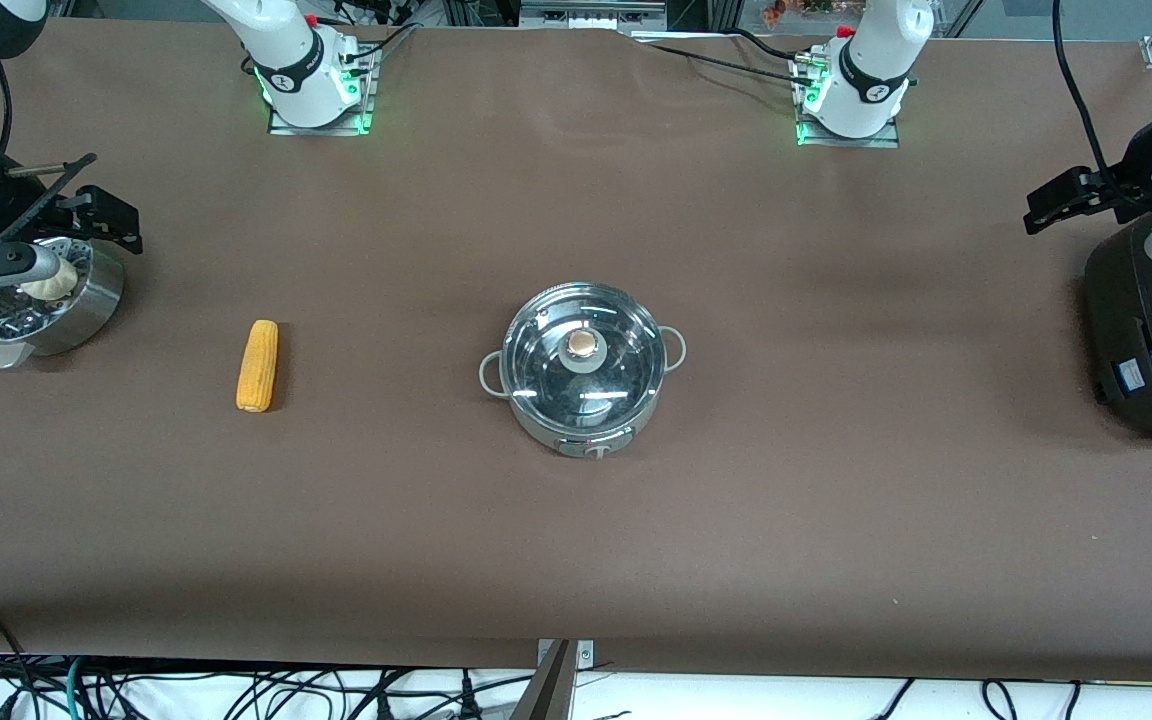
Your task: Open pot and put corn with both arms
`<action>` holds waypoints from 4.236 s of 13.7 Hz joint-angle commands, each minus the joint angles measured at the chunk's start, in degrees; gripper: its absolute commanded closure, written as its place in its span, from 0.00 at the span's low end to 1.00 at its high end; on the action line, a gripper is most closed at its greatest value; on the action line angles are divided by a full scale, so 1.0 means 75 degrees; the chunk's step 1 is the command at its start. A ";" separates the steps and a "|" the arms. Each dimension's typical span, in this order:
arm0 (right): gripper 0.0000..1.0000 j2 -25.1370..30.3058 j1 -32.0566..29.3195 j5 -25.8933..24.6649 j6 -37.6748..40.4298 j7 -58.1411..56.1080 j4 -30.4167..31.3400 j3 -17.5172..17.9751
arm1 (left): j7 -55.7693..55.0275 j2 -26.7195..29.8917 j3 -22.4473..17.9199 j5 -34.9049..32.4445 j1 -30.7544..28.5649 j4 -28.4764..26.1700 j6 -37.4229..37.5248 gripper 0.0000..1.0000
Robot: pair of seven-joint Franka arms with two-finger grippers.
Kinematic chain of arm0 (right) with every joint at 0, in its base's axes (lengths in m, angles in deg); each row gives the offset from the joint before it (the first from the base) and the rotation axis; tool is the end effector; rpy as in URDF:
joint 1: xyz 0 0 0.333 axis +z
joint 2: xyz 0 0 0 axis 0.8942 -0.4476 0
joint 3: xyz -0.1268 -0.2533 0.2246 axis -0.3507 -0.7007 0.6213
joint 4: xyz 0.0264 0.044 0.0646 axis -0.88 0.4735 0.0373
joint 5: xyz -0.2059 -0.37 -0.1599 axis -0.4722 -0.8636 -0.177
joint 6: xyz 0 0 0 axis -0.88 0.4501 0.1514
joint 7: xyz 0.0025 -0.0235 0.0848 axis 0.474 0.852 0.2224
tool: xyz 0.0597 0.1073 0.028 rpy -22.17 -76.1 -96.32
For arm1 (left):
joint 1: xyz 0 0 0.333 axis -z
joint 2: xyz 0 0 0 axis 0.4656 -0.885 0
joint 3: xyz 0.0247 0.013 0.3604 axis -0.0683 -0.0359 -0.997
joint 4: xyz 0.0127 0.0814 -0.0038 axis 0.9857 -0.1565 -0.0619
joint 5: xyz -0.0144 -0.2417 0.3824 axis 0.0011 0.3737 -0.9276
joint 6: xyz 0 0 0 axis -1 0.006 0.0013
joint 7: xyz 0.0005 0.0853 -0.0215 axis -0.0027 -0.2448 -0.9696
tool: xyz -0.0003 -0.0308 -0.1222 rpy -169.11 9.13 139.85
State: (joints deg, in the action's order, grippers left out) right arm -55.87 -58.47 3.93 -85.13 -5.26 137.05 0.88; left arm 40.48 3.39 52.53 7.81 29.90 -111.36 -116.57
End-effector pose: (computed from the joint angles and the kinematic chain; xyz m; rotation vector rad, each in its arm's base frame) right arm 0.6340 0.0289 0.6161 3.0758 0.3223 -0.1351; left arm 0.6014 -0.0108 0.6538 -3.0895 -0.2056 0.2019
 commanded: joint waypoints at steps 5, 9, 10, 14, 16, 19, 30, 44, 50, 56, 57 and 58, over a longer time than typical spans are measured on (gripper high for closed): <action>0.00 -0.0168 -0.0038 -0.0043 -0.0010 0.0033 -0.0291 0.0023 | 0.0030 0.0044 0.0011 0.0228 -0.0065 0.0039 0.0123 0.00; 0.00 -0.0157 -0.0026 -0.0043 -0.0010 0.0080 -0.0291 0.0023 | 0.0030 0.0044 0.0011 0.0228 -0.0065 0.0039 0.0123 0.00; 0.00 -0.0157 -0.0026 -0.0054 -0.0022 0.0080 -0.0291 0.0023 | 0.0018 0.0044 0.0011 0.0228 -0.0065 0.0039 0.0123 0.00; 0.00 -0.0343 -0.0235 -0.0008 -0.0337 0.0091 -0.0256 0.0011 | 0.0018 0.0044 0.0011 0.0228 -0.0065 0.0039 0.0123 0.00; 0.00 -0.0647 -0.0272 -0.0007 -0.0606 0.0091 -0.0256 0.0023 | 0.0018 0.0032 0.0011 0.0228 -0.0065 0.0039 0.0123 0.00; 0.00 -0.0870 -0.0249 0.0004 -0.0981 0.0057 -0.0151 0.0023 | 0.0018 0.0032 0.0011 0.0228 -0.0065 0.0051 0.0123 0.00; 0.00 -0.1573 -0.0377 0.0646 -0.3899 0.0115 0.1923 -0.0024 | 0.0041 0.0055 0.0035 0.0275 -0.0030 0.0051 -0.0064 0.00; 0.00 -0.3344 -0.0565 0.1106 -0.6912 -0.0026 0.3165 0.0046 | -0.3038 -0.1079 0.1218 0.1224 0.1315 -0.0324 -0.1927 0.00; 0.00 -0.3216 -0.0553 0.1059 -0.7309 -0.0166 0.3832 0.0116 | -0.5262 -0.2871 0.1172 0.1154 0.2932 0.1419 -0.1963 0.00; 0.00 -0.3087 -0.0553 0.1059 -0.7287 -0.0366 0.4033 0.0105 | -0.6403 -0.4114 0.0809 0.0873 0.4105 0.1938 -0.3238 0.00; 0.02 -0.3040 -0.0553 0.1059 -0.7264 -0.0377 0.4068 0.0105 | -0.6520 -0.4278 0.0622 0.0872 0.4304 0.2007 -0.3403 0.00; 0.27 -0.2993 -0.0553 0.1059 -0.7252 -0.0412 0.4068 0.0093 | -0.6637 -0.4477 0.0470 0.0803 0.4504 0.2159 -0.3428 0.00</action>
State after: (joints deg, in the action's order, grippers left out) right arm -80.97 -62.44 11.50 -139.03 -6.74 165.19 1.46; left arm -6.92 -26.57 58.68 15.65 60.75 -99.66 -142.20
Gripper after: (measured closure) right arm 0.013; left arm 0.000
